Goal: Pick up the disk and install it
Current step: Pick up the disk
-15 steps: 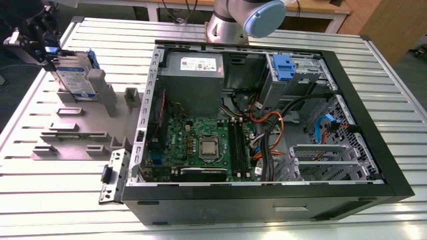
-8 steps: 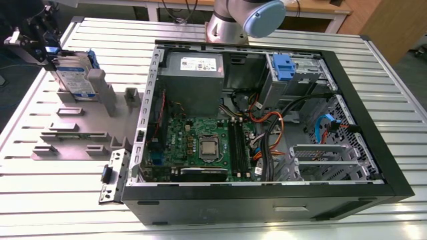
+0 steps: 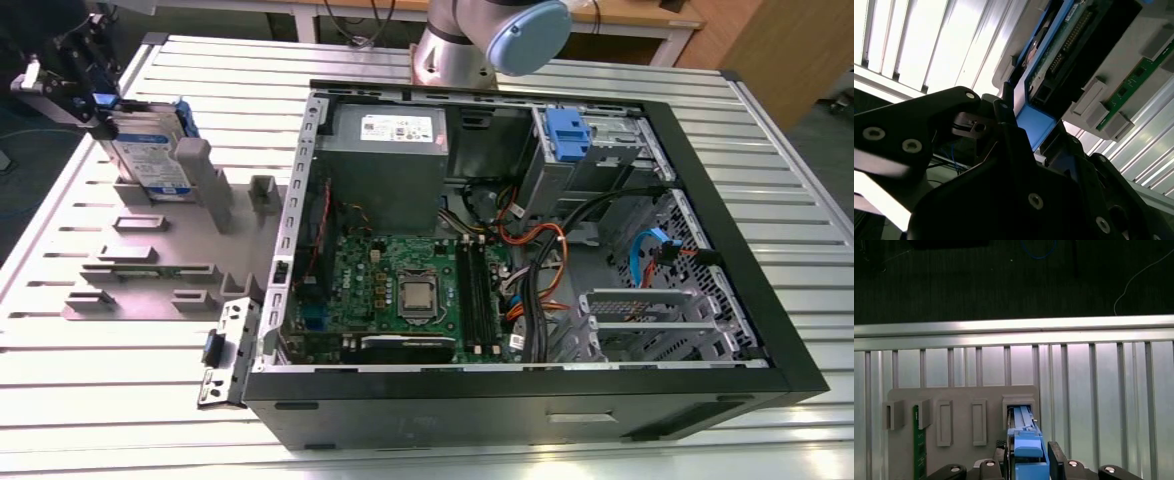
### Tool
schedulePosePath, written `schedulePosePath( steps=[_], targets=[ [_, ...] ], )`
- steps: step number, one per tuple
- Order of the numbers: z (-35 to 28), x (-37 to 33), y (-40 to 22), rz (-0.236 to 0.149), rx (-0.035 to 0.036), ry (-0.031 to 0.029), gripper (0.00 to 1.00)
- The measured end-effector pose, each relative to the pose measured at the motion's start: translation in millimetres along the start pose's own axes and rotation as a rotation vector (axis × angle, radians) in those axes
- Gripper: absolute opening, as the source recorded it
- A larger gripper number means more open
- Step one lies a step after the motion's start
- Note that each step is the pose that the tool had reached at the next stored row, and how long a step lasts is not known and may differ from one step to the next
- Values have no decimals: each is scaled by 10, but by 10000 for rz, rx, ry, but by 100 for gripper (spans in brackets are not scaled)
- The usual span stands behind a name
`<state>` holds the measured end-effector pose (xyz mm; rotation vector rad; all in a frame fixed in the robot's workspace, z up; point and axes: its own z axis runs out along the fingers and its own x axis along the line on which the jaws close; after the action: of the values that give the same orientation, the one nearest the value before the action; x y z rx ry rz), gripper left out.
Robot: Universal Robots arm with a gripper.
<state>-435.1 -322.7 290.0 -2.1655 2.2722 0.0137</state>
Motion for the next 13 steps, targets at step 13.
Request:
schedulePosePath(
  steps=[13],
  targets=[
    [5, 25, -4, 115, 2, 27, 45]
  ],
)
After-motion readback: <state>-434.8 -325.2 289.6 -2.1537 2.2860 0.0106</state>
